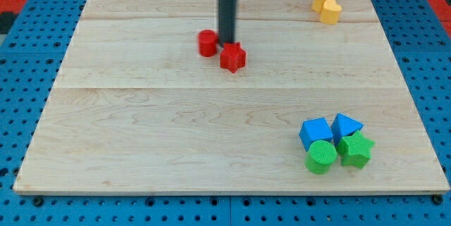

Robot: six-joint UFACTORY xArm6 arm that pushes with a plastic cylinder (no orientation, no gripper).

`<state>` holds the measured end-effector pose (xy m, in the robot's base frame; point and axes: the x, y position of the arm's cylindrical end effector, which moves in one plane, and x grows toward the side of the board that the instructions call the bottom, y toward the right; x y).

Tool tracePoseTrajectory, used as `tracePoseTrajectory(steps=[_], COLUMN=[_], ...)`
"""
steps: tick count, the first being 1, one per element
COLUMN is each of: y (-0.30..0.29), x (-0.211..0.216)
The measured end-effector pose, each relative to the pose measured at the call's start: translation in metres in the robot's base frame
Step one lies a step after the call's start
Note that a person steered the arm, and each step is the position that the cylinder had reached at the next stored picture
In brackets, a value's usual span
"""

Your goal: Move the red circle towards the bottom left of the board

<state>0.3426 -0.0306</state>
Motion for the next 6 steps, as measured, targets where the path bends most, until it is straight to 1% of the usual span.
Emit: tracePoseTrajectory(steps=[1, 2, 3, 4, 5, 6], y=[-0.013, -0.048, -0.068, -0.068, -0.062, -0.042], x=[-0.026, -0.033, 0.014, 0.046, 0.028, 0.056])
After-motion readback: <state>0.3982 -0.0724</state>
